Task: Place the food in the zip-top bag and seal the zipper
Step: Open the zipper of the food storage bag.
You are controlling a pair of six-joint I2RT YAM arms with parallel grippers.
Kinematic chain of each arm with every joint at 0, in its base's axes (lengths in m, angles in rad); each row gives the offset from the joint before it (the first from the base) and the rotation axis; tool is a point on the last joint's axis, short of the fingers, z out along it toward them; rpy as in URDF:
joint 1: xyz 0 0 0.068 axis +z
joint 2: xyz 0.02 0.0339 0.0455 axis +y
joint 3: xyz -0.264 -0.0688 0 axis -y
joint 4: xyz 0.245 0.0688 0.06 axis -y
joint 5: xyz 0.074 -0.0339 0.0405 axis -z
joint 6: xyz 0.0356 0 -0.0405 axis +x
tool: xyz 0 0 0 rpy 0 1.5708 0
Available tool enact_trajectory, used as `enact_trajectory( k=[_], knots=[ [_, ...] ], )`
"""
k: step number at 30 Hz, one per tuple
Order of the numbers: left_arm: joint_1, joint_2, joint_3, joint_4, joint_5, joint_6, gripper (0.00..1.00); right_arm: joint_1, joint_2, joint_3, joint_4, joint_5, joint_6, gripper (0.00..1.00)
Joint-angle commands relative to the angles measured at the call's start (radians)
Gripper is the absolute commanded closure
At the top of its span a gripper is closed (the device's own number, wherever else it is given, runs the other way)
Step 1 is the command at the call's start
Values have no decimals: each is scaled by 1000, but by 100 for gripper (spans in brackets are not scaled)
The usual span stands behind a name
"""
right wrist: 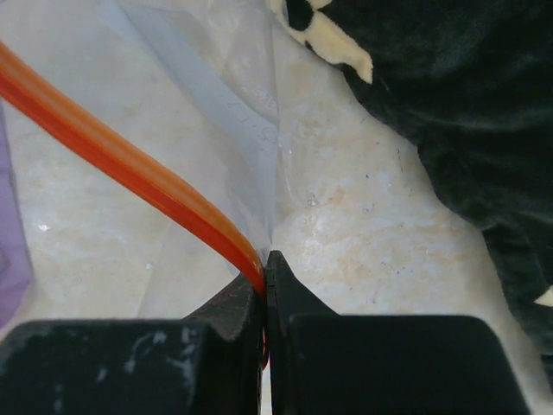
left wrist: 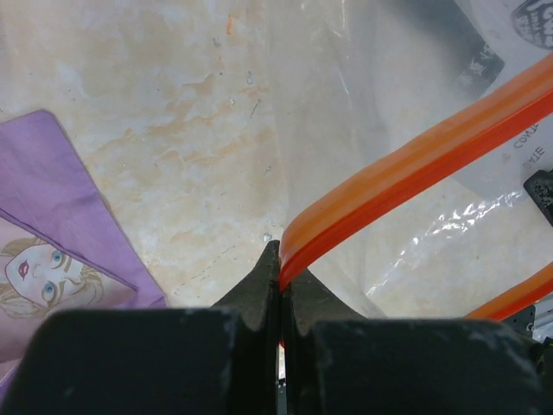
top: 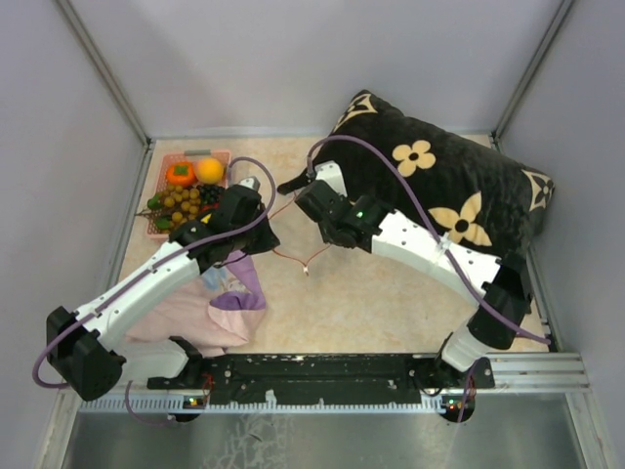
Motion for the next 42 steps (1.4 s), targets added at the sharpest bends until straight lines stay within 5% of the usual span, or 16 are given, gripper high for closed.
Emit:
enact_trajectory(
  k=[1, 8, 15, 22, 26, 35, 42],
  knots=[
    [13, -14, 0, 34, 18, 19, 100, -49, -73, 7, 18, 48, -42, 100],
    [18, -8, -55, 134, 51, -72, 93, -111, -138, -25, 135, -24, -198, 100],
    [44, 56, -33, -24, -11, -190, 97, -135, -164, -115, 238, 9, -286, 100],
    [44, 88, 53, 24, 38, -91, 93, -135, -161, -143, 283, -33, -265, 100],
    [43, 130, 151, 21, 110, -25, 77, -133, -121, -111, 230, -20, -185, 100],
    [45, 78, 105, 103, 153, -18, 47, -83, -105, -103, 248, 30, -144, 100],
    [44, 97, 83, 164, 244, -43, 33, -45, -98, -103, 250, 86, -102, 100]
  ],
)
